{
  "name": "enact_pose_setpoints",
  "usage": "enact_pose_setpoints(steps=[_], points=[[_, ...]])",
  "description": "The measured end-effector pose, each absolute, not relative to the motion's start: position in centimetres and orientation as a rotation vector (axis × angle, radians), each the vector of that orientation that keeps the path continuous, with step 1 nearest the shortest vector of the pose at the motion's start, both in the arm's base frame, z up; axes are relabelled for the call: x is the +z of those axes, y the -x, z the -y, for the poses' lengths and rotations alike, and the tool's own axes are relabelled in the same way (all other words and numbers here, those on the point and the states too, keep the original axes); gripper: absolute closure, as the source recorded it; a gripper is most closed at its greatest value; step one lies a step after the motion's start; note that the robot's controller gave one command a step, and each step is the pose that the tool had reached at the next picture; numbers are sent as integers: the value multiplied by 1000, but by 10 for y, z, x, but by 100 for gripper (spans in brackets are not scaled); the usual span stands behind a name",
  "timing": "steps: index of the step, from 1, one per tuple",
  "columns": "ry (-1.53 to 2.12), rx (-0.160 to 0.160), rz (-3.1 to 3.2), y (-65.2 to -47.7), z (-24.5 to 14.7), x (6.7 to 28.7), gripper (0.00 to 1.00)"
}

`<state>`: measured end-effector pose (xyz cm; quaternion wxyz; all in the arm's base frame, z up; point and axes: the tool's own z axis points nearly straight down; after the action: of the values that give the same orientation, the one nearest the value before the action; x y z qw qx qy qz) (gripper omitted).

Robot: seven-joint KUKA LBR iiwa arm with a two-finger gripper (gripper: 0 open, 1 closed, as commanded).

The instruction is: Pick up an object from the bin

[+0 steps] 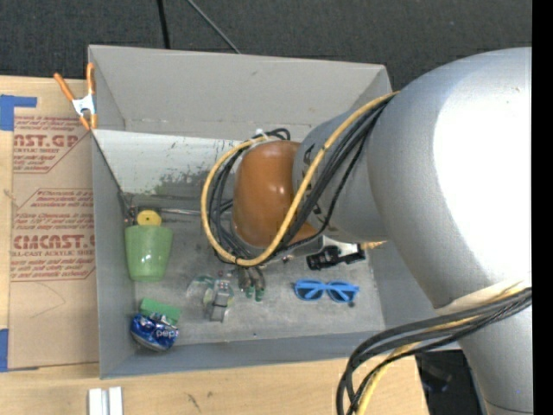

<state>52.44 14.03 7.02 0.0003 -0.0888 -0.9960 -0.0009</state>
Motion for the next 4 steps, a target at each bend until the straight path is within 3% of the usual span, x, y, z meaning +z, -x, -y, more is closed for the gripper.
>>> enact_pose_setpoints(steps=[1,2,3,4], points=[[271,-6,3128,-524,-144,73,100],[228,-8,3141,-523,-151,211,100],[228,-3,3134,-522,-150,207,0],[310,2,3120,-483,-192,68,0]])
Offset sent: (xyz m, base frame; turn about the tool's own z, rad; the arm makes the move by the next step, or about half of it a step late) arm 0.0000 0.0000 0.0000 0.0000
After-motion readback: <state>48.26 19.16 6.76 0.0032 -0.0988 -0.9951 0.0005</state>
